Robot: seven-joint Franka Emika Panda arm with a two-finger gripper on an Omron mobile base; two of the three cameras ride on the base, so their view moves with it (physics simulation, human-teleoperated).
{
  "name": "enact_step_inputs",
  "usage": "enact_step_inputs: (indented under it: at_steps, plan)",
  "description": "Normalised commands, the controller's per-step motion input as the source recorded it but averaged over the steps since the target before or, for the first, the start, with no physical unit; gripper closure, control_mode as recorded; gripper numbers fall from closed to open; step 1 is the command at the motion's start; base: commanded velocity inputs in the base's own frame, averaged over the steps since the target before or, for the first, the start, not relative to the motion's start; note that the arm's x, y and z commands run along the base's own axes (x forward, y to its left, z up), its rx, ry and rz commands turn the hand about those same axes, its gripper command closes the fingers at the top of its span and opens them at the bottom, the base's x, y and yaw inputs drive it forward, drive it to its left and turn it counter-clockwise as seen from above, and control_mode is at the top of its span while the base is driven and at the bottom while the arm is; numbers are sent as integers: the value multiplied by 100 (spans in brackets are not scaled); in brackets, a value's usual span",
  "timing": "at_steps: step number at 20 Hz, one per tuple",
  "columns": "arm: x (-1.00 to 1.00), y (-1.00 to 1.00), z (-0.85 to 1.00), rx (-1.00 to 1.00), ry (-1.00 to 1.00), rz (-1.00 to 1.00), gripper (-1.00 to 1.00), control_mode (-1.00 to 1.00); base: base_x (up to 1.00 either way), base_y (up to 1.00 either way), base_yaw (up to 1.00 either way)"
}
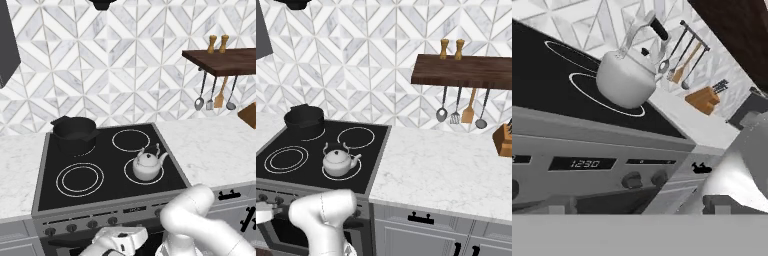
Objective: Pick the kettle from the counter and place it on a stove burner. Then turn the burner on.
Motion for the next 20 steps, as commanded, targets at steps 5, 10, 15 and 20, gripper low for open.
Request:
enact_step_inputs:
  at_steps: [5, 10, 15, 20]
  plan:
    - [28, 0, -51, -4, -34, 0, -100, -100, 0, 0, 0]
    - [24, 14, -38, -3, -19, 1, -100, -100, 0, 0, 0]
    - [0, 60, -34, -4, -3, 13, -100, -100, 0, 0, 0]
    - [21, 6, -1, 0, 0, 8, -100, -100, 0, 0, 0]
